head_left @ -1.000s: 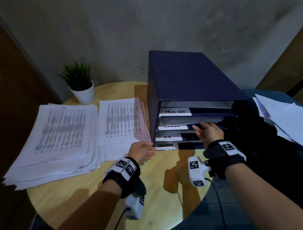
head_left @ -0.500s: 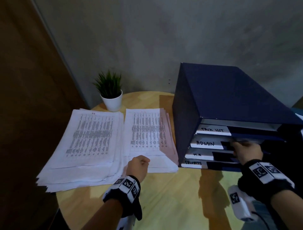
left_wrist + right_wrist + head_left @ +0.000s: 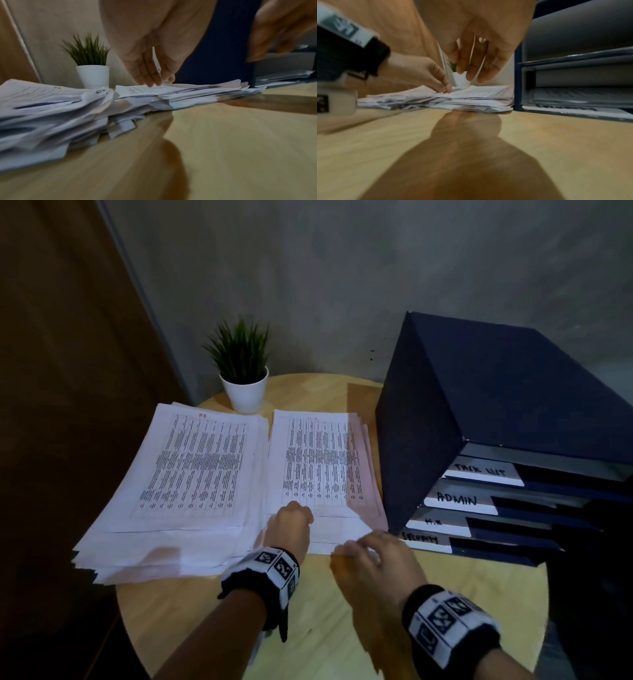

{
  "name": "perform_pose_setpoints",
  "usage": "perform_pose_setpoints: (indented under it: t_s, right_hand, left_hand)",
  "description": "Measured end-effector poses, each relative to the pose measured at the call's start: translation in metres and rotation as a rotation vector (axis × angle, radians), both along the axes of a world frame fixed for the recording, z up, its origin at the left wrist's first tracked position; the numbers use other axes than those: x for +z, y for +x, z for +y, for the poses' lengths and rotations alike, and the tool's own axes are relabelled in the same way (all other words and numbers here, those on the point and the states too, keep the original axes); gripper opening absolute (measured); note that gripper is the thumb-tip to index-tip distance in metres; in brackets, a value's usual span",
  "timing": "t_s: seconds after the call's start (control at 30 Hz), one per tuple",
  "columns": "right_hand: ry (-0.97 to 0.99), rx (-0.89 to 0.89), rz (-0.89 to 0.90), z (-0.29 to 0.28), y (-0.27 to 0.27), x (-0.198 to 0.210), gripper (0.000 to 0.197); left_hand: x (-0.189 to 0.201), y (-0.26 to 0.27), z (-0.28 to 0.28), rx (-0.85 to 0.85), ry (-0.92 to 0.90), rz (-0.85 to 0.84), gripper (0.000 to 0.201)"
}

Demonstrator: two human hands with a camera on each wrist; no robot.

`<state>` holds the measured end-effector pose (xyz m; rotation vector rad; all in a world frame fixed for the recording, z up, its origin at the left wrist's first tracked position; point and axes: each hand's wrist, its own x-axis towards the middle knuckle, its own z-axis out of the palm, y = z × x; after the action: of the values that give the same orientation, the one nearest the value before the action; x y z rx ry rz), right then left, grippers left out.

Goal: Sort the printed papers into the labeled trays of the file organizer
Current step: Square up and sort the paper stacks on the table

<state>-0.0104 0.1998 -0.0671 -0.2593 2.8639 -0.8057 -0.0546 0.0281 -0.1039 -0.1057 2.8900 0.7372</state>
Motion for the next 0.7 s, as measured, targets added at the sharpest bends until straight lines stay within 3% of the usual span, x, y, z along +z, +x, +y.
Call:
perform_pose_setpoints:
  t_s: [0.1,0.23,0.37,0.57,0.7]
  right_hand:
    - [0.238,0.177,-0.055,-0.016,-0.018,-0.013,0.042]
    - [0.454,0.272,-0.229,-0.029,-0.031,-0.020,0.052]
    - [0.442,0.242,-0.257,-0.032,-0.036,-0.027,0.051]
    - [0.450,0.280,-0.209,-0.033,-0.041,-0.026,0.049]
    - [0.472,0.297,-0.142,-0.032,-0.046,-0.014,0.037]
  left_hand:
    - [-0.002,-0.009,0.004,-0.054,-0.115,-0.036,0.032]
    - [-0.005,-0.019,0.010,-0.082,-0.178,-0.040,0.033]
    - [-0.005,-0.030,0.014,-0.130,-0.212,-0.026,0.034]
    - [0.002,-0.041,0.017,-0.296,-0.417,-0.051,0.032]
    - [0.010,-0.040,0.021,-0.421,-0.516,-0.054,0.037]
